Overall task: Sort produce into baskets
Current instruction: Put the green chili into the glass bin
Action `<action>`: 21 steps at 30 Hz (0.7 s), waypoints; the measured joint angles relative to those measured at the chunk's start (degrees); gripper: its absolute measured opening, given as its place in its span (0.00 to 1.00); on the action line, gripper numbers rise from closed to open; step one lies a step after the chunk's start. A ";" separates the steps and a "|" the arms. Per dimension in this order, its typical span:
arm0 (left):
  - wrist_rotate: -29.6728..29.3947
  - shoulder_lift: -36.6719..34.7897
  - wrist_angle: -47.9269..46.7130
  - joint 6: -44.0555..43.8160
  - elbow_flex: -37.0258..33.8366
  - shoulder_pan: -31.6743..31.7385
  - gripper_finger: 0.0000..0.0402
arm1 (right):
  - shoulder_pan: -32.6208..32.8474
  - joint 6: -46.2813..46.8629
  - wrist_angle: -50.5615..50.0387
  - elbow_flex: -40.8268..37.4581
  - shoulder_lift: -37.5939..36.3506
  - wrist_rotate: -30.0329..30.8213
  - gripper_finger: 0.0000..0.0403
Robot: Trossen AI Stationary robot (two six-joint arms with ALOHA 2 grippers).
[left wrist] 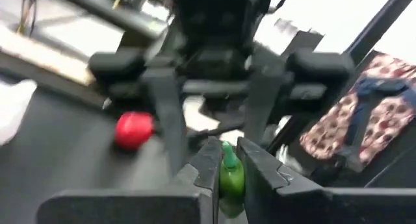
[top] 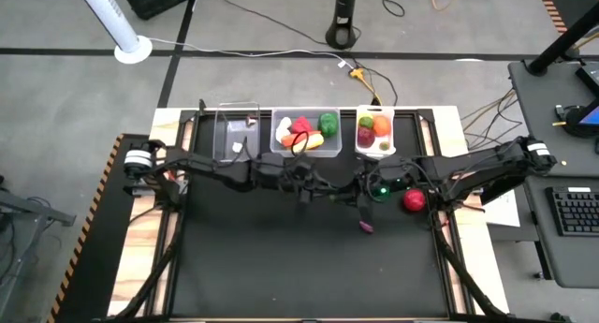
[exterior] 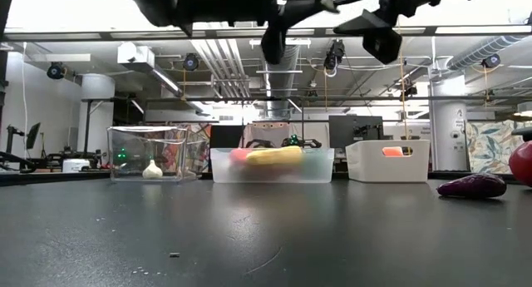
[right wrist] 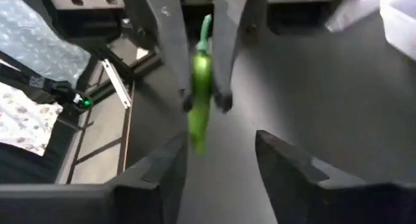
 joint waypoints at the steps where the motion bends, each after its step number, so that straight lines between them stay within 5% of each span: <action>1: 0.03 -0.80 -2.88 -0.34 0.00 0.30 0.06 | -0.09 0.40 -0.93 0.00 -0.09 -0.01 0.44; 12: -0.85 -17.59 -45.75 1.18 0.00 7.26 0.06 | -2.49 6.28 -10.38 0.00 -1.08 0.14 0.52; 21: -16.11 -30.01 -86.38 3.03 0.02 24.59 0.06 | -2.73 9.09 -10.06 0.00 -1.22 0.06 0.51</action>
